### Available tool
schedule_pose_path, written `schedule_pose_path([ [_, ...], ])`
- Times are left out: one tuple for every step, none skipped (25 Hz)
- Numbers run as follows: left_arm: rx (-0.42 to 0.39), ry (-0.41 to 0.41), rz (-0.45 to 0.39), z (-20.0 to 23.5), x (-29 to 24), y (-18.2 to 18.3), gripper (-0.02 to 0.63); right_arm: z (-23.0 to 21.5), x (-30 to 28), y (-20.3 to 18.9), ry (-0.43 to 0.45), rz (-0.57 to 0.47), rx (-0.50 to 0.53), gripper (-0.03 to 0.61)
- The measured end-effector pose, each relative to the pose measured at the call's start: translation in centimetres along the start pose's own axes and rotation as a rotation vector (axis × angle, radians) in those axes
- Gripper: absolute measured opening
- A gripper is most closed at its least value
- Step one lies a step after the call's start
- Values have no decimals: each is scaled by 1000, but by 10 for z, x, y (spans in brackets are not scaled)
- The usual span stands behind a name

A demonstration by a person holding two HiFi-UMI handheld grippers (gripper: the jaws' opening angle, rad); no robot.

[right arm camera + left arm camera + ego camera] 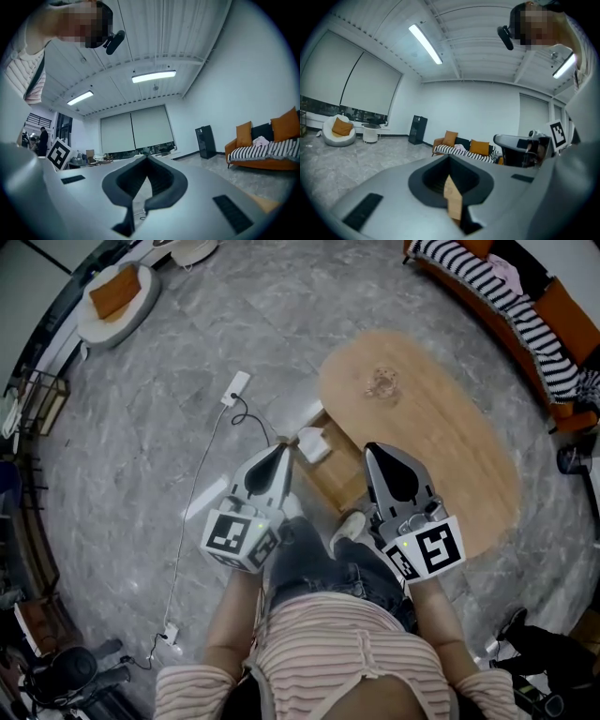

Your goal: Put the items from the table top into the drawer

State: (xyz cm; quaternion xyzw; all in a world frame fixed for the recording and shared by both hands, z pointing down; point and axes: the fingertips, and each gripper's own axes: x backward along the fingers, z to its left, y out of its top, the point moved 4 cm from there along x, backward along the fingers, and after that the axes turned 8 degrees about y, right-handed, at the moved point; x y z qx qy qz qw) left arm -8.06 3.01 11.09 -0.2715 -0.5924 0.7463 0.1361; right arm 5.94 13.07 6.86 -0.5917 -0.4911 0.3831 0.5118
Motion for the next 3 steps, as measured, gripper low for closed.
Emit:
schedule_pose_path([
  [-2, 0, 0, -1, -1, 2, 14, -3, 4, 5, -7, -12, 7, 9],
  [-3, -1, 0, -2, -3, 5, 14, -6, 8, 11, -15, -24, 16, 8],
  [-5, -2, -2, -2, -4, 7, 14, -9, 13, 16, -23, -37, 25, 8],
])
